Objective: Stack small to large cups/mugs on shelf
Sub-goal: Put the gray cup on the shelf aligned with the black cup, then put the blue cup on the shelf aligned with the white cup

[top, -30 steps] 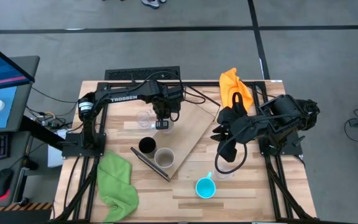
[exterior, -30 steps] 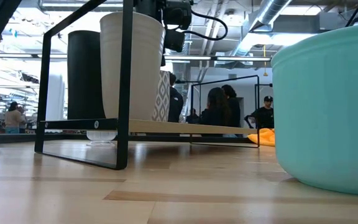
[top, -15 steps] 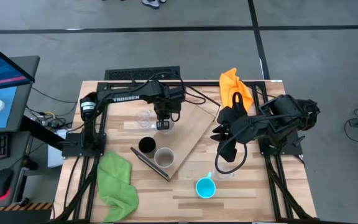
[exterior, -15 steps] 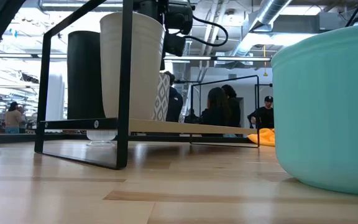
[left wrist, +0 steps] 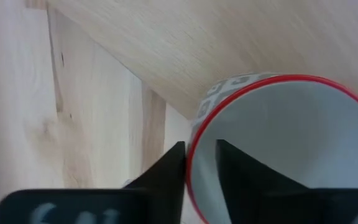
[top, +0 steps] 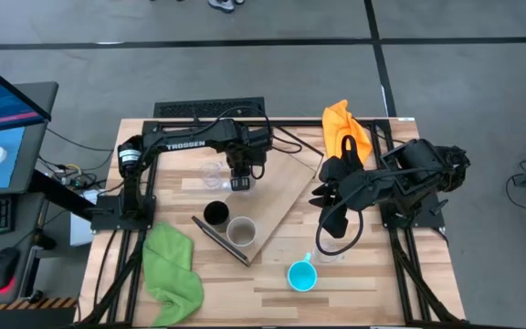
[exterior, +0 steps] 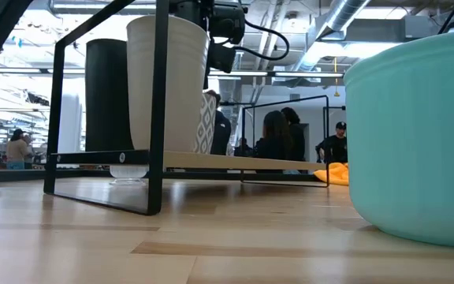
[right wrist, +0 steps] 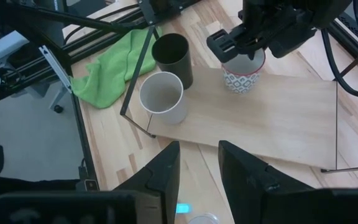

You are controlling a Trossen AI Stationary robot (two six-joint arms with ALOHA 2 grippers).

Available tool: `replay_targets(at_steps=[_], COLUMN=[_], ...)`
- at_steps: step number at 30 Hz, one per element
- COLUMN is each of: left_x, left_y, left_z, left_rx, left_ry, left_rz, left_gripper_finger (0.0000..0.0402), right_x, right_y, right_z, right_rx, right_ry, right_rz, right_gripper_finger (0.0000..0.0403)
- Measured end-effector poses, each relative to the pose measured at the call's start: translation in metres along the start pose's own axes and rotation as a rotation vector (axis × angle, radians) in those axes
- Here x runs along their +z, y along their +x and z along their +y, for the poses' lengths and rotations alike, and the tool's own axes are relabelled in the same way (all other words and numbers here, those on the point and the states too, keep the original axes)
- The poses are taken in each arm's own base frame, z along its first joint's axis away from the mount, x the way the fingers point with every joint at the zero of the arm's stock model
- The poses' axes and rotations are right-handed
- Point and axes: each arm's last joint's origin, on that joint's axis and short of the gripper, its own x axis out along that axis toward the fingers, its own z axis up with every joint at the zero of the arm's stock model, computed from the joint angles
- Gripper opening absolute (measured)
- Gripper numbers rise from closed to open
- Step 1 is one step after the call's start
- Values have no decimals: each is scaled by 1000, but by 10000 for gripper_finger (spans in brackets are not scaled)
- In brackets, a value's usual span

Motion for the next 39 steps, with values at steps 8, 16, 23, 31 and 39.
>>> replay_targets(at_steps=[8, 16, 23, 31, 39], left_x=[0, 5, 5, 3, -35], left_y=[-1, -21, -54, -122, -185], left_z=[0, 1, 0, -12, -32], left_rx=[-1, 0, 1, -29, -97], left_ry=[-44, -71, -115, -138, -234], left_rz=[3, -45, -69, -239, -407], left_gripper_finger=[171, 190, 190, 190, 190], right_x=[0, 0, 0, -14, -36], right_y=[0, 0, 0, 23, 54], right_z=[0, 0, 0, 10, 18], right_rx=[0, 1, 4, 2, -40], right_ry=[0, 1, 8, 66, 52], right_rz=[-1, -1, 3, 139, 299], right_gripper_finger=[131, 131, 131, 131, 158])
